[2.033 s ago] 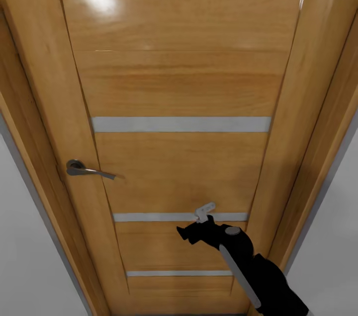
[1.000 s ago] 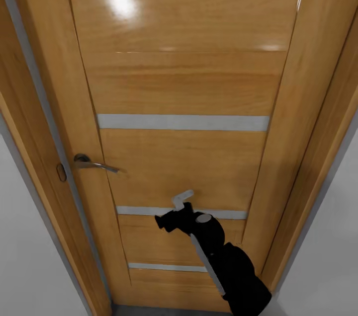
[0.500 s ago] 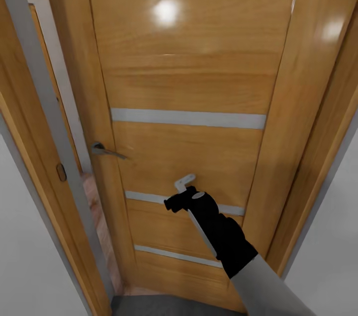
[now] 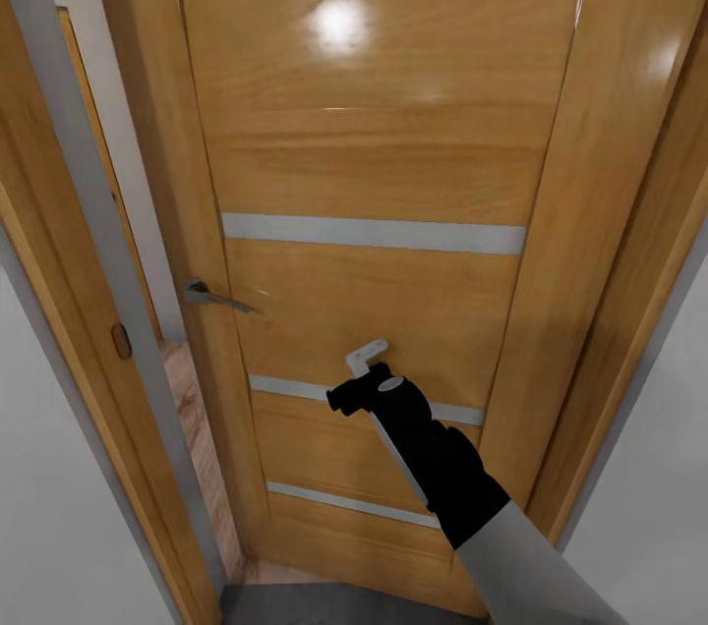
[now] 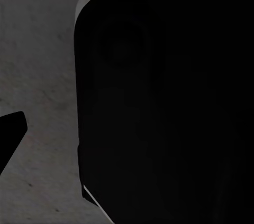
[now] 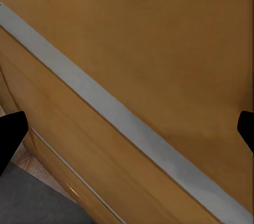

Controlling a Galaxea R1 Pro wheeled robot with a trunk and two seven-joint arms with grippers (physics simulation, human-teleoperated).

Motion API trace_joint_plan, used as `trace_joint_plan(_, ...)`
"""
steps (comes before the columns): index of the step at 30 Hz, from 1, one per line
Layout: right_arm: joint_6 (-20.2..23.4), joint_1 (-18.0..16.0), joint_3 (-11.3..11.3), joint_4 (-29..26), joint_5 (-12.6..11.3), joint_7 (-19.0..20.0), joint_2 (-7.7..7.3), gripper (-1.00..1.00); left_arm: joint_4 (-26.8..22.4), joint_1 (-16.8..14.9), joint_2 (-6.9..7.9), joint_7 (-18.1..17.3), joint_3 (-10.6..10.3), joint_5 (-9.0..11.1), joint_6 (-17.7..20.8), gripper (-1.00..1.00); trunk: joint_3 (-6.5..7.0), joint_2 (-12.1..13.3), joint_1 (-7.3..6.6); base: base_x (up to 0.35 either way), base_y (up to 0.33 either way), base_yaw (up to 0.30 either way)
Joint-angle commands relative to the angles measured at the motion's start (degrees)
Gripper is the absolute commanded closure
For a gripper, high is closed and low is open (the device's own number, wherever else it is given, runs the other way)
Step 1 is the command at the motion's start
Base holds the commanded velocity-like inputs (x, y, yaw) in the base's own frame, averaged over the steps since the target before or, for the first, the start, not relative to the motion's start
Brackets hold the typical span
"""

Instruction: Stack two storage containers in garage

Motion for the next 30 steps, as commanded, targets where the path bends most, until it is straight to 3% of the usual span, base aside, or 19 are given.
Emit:
trace_joint_plan(1, 0.3, -0.1, 0.1, -0.4, 1.2, 0.0, 0.00, -1.00, 0.0, 0.0, 0.01, 0.0, 0.0, 0.0, -0.1, -1.00, -0.05, 0.0, 0.00, 0.000, 0.000, 0.000)
trace_joint_plan(9, 0.6, -0.1, 0.6, -4.5, 0.9, 0.0, 0.00, -1.00, 0.0, 0.0, -0.01, 0.0, 0.0, -0.2, -0.1, -1.00, -0.05, 0.0, 0.00, 0.000, 0.000, 0.000)
trace_joint_plan(12, 1.8, -0.1, 3.0, -7.5, 1.1, -0.1, 0.00, -1.00, 0.0, 0.0, 0.01, 0.0, 0.0, -0.2, -0.1, -1.00, -0.05, 0.0, 0.00, 0.000, 0.000, 0.000)
trace_joint_plan(16, 4.0, -0.5, 4.0, -9.2, 0.9, -1.3, 0.00, -1.00, 0.0, 0.0, -0.01, 0.0, 0.0, -0.2, -0.1, -1.00, -0.05, 0.0, 0.00, 0.000, 0.000, 0.000)
trace_joint_plan(19, 4.4, -3.1, 4.2, -7.1, 0.6, -1.8, 0.00, -1.00, 0.0, 0.0, -0.01, 0.0, 0.0, -0.2, -0.1, -1.00, -0.05, 0.0, 0.00, 0.000, 0.000, 0.000)
trace_joint_plan(24, 1.5, -8.9, 4.2, 2.3, 0.5, -3.1, 0.00, -1.00, 0.0, 0.0, -0.01, 0.0, 0.0, -0.2, -0.1, -1.00, -0.05, 0.0, 0.00, 0.000, 0.000, 0.000)
trace_joint_plan(30, 0.0, -10.8, 4.1, 6.7, 0.5, -7.9, 0.00, -1.00, 0.0, 0.0, -0.01, 0.0, 0.0, -0.2, -0.1, -1.00, -0.05, 0.0, 0.00, 0.000, 0.000, 0.000)
